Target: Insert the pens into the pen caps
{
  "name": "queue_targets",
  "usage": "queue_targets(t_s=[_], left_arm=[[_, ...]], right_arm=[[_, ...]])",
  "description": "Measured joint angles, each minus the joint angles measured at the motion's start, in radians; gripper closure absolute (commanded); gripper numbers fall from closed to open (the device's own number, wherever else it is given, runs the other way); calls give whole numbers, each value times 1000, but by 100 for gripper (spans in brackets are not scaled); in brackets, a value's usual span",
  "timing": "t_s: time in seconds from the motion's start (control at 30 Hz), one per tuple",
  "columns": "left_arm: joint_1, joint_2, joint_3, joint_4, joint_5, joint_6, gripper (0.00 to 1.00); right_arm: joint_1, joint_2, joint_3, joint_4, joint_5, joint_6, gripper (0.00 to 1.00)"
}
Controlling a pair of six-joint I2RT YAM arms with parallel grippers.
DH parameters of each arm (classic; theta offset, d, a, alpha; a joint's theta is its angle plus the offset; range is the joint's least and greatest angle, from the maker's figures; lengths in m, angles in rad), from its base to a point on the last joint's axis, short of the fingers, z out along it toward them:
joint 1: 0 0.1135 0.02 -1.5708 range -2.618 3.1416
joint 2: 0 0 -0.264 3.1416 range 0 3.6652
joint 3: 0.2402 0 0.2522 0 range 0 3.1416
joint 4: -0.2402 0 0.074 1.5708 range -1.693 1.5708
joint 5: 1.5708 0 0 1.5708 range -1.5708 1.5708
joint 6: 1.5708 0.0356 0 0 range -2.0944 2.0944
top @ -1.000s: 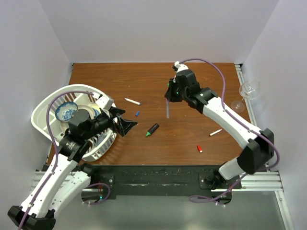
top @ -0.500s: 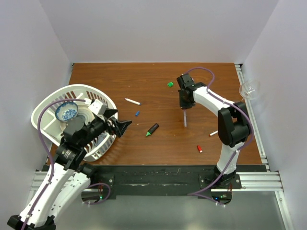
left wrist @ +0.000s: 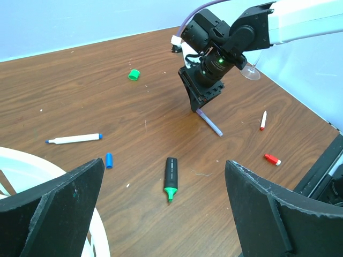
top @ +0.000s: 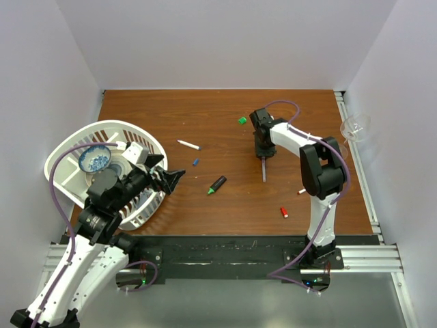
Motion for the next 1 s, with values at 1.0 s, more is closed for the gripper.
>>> queue_targets(t_s=[1.0], left_arm=[[-2,-30,0,-26,-12,0,0]], right_arm=[[-108,-359,-92,-85,-18,144,64]])
